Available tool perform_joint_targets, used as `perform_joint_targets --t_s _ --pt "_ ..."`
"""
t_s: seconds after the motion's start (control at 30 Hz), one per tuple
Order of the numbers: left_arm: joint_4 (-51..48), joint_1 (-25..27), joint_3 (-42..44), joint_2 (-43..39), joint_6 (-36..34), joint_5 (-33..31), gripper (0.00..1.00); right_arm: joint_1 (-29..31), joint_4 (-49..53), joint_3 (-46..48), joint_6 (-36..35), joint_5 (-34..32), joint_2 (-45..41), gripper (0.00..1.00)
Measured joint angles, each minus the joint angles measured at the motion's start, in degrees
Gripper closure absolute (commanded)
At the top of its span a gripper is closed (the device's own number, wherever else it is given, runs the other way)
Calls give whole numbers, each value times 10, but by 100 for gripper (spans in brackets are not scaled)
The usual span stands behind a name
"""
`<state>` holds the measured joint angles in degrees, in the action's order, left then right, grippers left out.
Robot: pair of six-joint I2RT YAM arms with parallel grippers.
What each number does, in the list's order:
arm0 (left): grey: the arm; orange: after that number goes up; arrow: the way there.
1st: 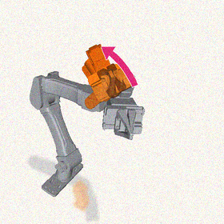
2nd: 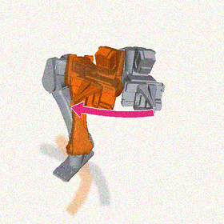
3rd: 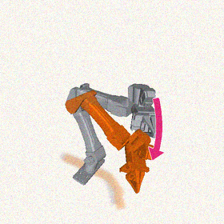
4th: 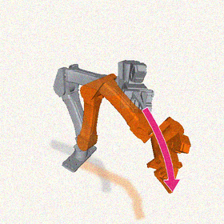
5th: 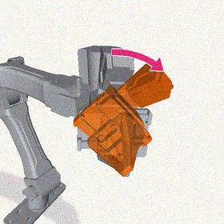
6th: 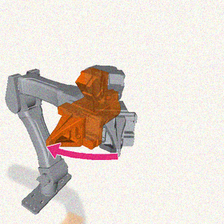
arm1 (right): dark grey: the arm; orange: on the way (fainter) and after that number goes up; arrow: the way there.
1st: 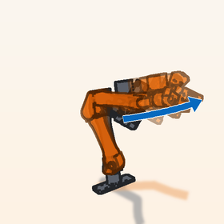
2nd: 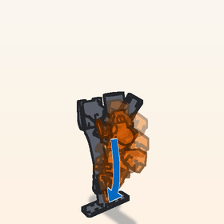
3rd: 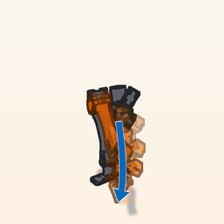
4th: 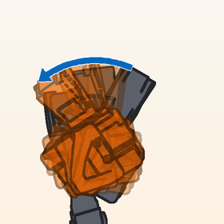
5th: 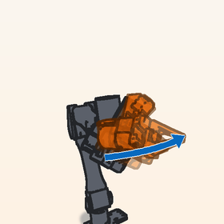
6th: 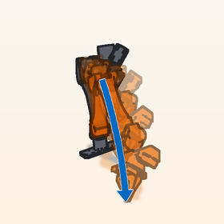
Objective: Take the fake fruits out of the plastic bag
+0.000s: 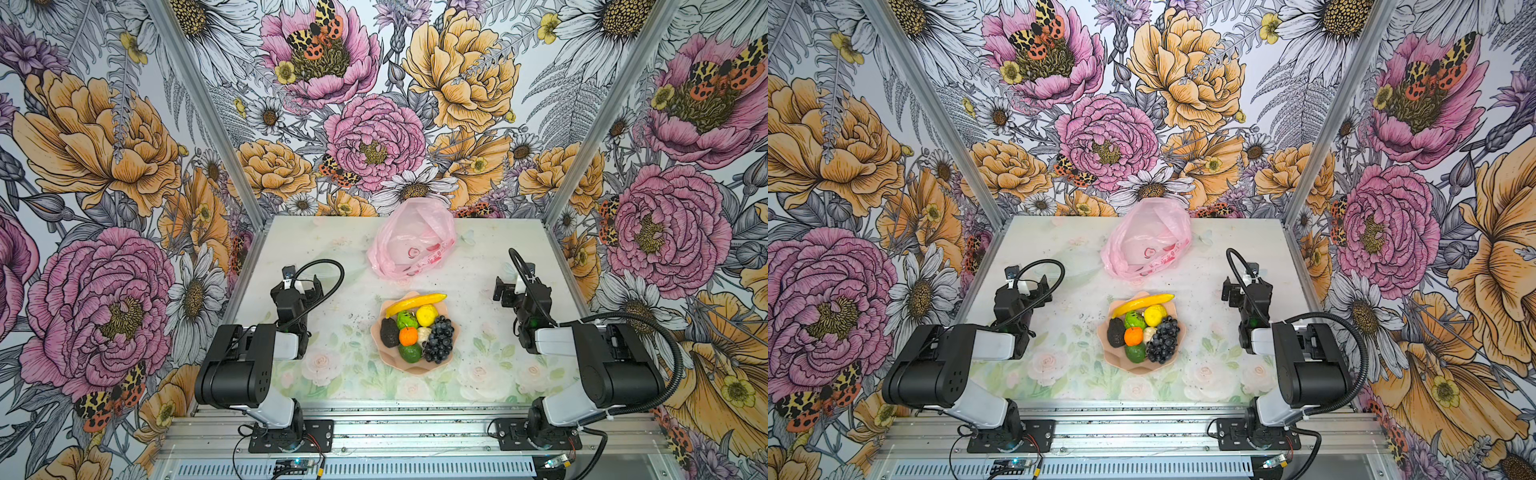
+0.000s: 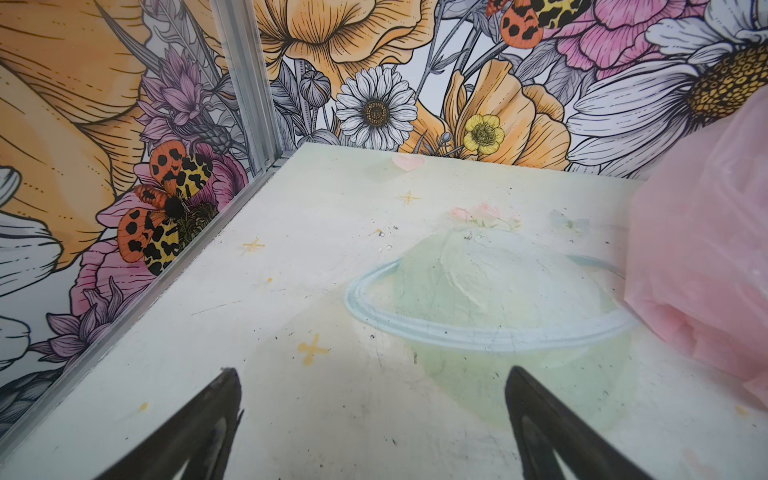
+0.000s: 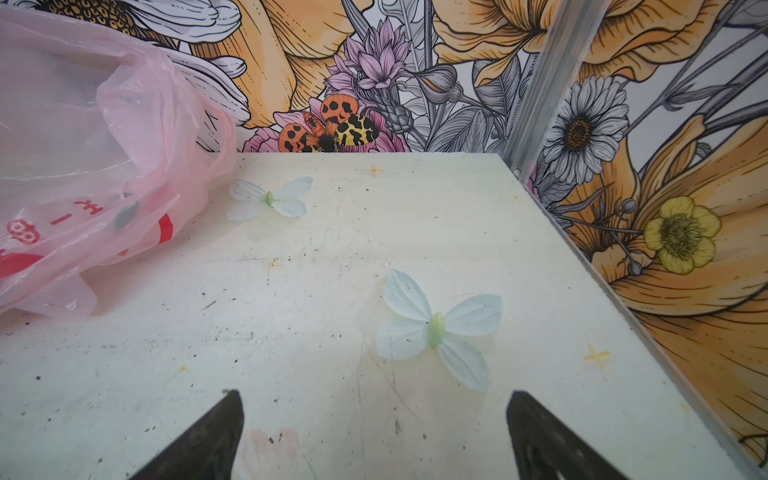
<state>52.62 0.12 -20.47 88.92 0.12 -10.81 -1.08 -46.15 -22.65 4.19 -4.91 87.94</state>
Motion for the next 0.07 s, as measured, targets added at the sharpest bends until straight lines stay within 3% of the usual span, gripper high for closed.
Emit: perform_joint_targets --t_s 0.07 --pt "0 0 0 0 0 0 1 0 0 0 0 0 0 1"
